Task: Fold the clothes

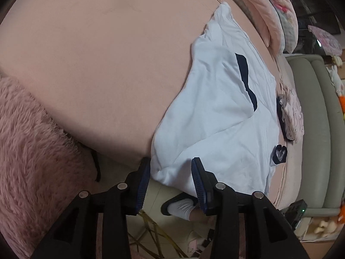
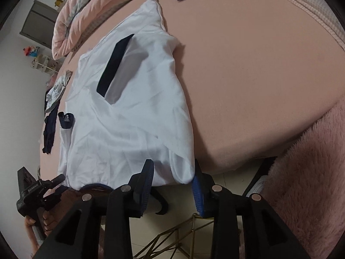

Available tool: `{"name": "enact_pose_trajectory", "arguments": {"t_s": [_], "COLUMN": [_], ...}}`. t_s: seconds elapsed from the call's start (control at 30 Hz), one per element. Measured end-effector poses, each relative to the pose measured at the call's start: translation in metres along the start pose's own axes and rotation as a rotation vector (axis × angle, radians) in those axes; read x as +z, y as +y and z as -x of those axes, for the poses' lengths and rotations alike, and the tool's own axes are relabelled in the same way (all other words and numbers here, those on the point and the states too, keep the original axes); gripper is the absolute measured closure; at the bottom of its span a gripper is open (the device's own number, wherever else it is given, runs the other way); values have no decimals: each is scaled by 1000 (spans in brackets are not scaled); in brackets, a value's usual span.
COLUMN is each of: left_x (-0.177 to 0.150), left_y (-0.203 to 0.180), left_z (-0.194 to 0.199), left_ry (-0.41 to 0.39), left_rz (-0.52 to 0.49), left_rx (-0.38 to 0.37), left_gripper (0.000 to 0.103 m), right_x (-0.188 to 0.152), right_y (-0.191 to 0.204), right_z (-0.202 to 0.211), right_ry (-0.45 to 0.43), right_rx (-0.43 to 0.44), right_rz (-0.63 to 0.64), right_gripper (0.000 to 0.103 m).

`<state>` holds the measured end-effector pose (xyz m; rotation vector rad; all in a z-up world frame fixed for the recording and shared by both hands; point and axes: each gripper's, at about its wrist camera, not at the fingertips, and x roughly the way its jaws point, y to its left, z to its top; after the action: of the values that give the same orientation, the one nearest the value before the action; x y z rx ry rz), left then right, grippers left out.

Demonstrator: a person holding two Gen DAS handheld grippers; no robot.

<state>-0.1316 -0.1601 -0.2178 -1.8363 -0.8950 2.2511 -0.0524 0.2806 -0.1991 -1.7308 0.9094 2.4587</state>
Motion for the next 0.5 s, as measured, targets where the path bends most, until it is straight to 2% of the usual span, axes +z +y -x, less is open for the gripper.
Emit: {"name": "enact_pose_trajectory", "arguments": {"t_s": [0.03,0.07,0.1,0.17,0.33,0.4,0.5], "left_x": [-2,-4,-6,-8,1,2,2], "left_y": [-2,-6,-11,-18,-8,-6,-13], "left_z": [4,8,13,19,4,-4,-9], "left_ry": [-15,-32,-56,-78,-24,-4,-23], "left_rz": [-22,-44,-66,-91,-30,-14,-33], "left_rx": [19,30,25,8,-47,-60,-43], "left_gripper": [85,101,101,101,98,95,97], "right_x": [0,-1,-4,-6,0,4,3], "right_y": [2,4,5,10,15,9,11], "right_z": [2,4,10,20,14,4,4], "right_ry": [-2,-4,-12,-31,-30,-12,-23], "right_rx": [-24,-56,-76,-57,-32,-12,-31], "right_rz": [13,28,52,73,73,42,71], "right_gripper": [72,97,98,99,95,90,96]}}
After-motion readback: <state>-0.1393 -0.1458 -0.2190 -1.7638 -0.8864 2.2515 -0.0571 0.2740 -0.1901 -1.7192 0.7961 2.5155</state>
